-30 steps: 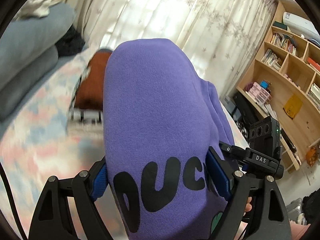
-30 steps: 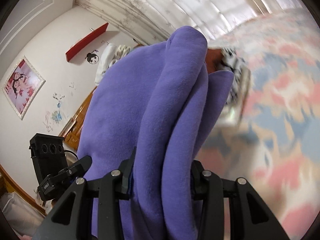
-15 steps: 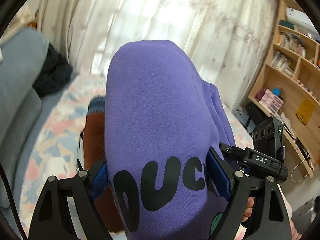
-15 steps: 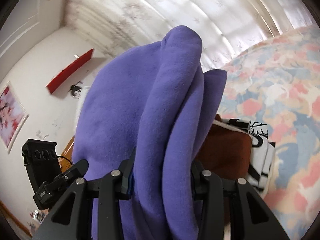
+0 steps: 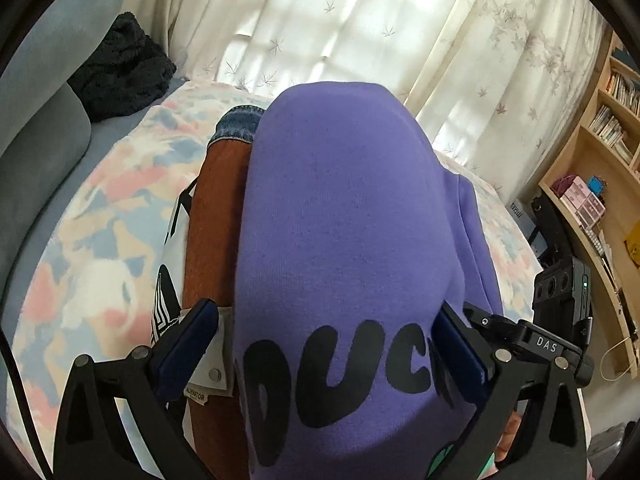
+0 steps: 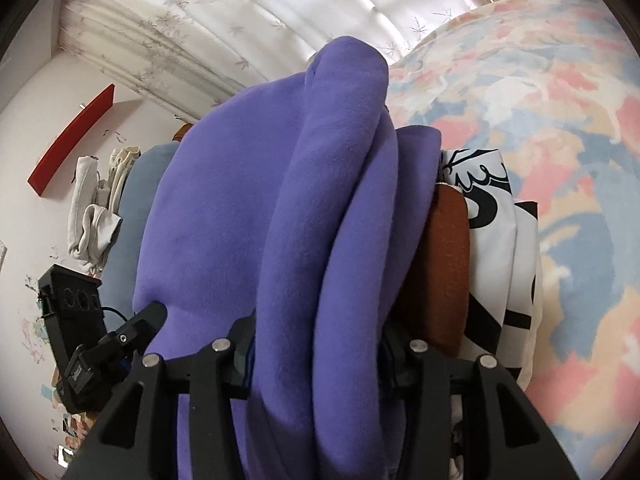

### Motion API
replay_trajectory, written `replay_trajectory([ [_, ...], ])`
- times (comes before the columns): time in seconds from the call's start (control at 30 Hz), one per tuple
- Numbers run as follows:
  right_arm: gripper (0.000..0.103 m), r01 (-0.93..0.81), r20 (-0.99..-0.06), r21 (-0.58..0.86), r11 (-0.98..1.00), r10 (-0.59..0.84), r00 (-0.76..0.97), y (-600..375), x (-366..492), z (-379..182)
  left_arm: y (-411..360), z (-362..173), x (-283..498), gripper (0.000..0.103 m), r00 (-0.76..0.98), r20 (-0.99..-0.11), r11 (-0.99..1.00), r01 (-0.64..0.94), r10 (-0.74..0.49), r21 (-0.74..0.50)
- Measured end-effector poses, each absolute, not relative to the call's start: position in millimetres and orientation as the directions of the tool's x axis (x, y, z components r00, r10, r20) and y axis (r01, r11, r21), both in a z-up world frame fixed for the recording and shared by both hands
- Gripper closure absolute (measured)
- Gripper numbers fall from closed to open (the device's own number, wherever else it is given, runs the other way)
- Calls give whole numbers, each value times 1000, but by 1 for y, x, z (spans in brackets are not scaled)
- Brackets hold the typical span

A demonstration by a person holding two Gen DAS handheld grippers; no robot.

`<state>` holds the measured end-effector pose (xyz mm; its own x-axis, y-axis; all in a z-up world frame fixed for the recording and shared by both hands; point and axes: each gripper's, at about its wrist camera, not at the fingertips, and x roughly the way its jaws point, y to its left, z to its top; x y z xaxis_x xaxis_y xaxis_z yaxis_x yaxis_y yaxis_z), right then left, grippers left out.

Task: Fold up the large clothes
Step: 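Lower the hoodie onto the clothes stack and open both tools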

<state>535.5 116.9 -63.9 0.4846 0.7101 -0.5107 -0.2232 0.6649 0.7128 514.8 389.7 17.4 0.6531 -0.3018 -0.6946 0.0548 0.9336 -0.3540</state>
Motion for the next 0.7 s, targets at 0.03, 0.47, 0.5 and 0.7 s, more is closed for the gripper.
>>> replay_trajectory([
  [0.03,58,-230,-509,716,659,718,474,116,535,-63,386,20,507,0,657,-693,935,54,-297,-350],
  [0.47,29,-244,-652,545,802,589,477,64,473,-29,342,59,444,0,707,-706,996,-41,-26,-78],
  [0.5,29,-244,-666,526,815,573,478,60,465,-26,336,62,436,0,702,-712,998,-47,-1,-48],
  [0.7,29,-268,-697,485,833,553,456,38,400,-7,294,80,377,0,713,-700,998,4,43,65],
])
